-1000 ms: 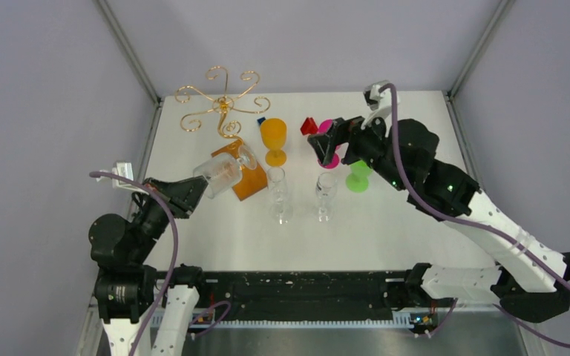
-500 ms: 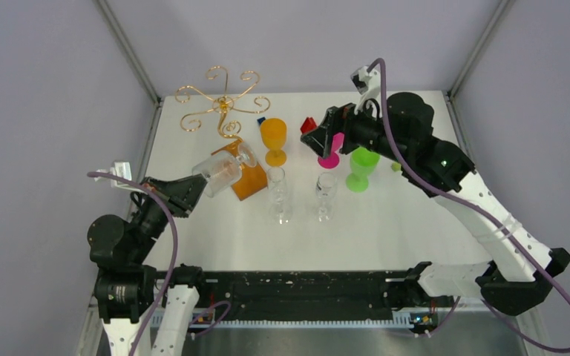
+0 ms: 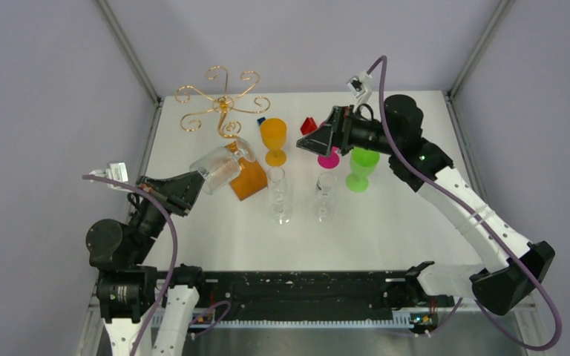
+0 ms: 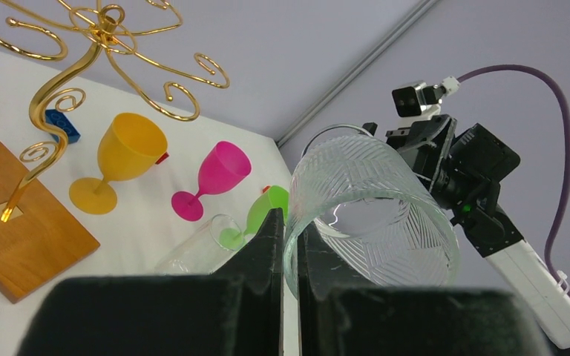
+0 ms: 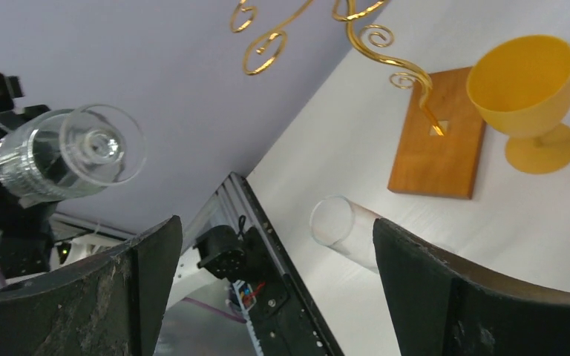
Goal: Place the wine glass upside down on the wine glass rack
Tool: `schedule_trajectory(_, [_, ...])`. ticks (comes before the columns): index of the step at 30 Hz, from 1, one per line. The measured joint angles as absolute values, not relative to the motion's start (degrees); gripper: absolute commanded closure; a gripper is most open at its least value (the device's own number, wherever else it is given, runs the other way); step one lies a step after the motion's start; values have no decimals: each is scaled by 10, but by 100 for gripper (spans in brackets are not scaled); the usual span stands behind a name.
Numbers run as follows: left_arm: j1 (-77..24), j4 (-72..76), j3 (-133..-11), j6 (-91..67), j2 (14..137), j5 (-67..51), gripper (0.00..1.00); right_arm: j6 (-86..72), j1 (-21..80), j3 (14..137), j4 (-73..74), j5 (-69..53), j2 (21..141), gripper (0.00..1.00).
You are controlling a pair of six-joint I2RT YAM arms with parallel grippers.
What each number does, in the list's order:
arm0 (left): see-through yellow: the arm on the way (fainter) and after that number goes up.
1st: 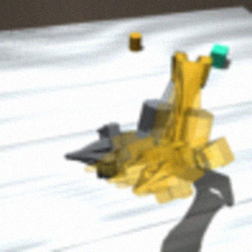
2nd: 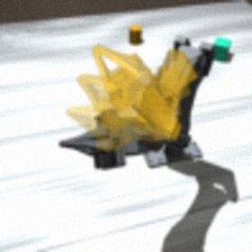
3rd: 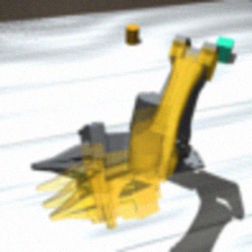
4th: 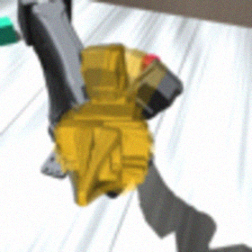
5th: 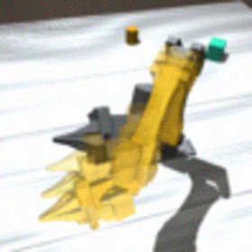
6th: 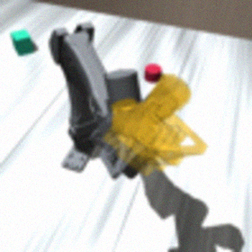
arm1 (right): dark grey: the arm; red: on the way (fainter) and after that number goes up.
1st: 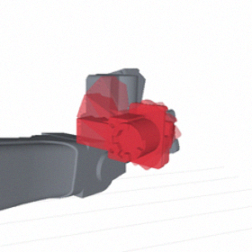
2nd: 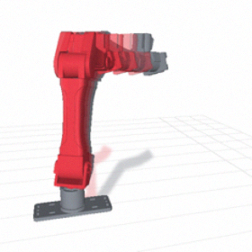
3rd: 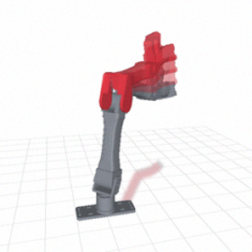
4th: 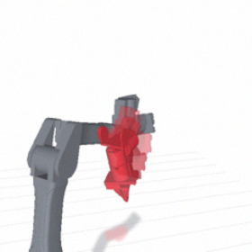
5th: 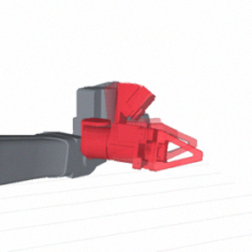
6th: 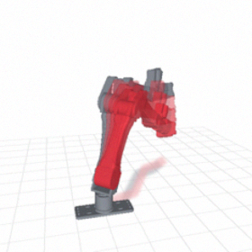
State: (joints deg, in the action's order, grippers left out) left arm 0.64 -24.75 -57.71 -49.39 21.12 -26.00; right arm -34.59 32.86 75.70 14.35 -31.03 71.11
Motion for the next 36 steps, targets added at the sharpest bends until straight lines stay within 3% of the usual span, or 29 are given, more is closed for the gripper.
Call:
schedule_trajectory(13, [6, -133, -521, -514, 212, -292, 100, -539, 296, 622, -149, -412, 668, 1])
schedule_trajectory(21, [6, -14, -472, -528, 208, -330, 100, -794, 294, 509, -543, -436, 751, 1])
schedule_trajectory(26, [6, 43, -453, -542, 208, -338, 100, -921, 294, 503, -707, -430, 823, 1])
schedule_trajectory(30, [6, 87, -450, -557, 218, -338, 100, -940, 295, 505, -722, -423, 819, 1])
schedule_trajectory(36, [6, 150, -450, -588, 247, -334, 100, -811, 293, 538, -520, -390, 705, 1])
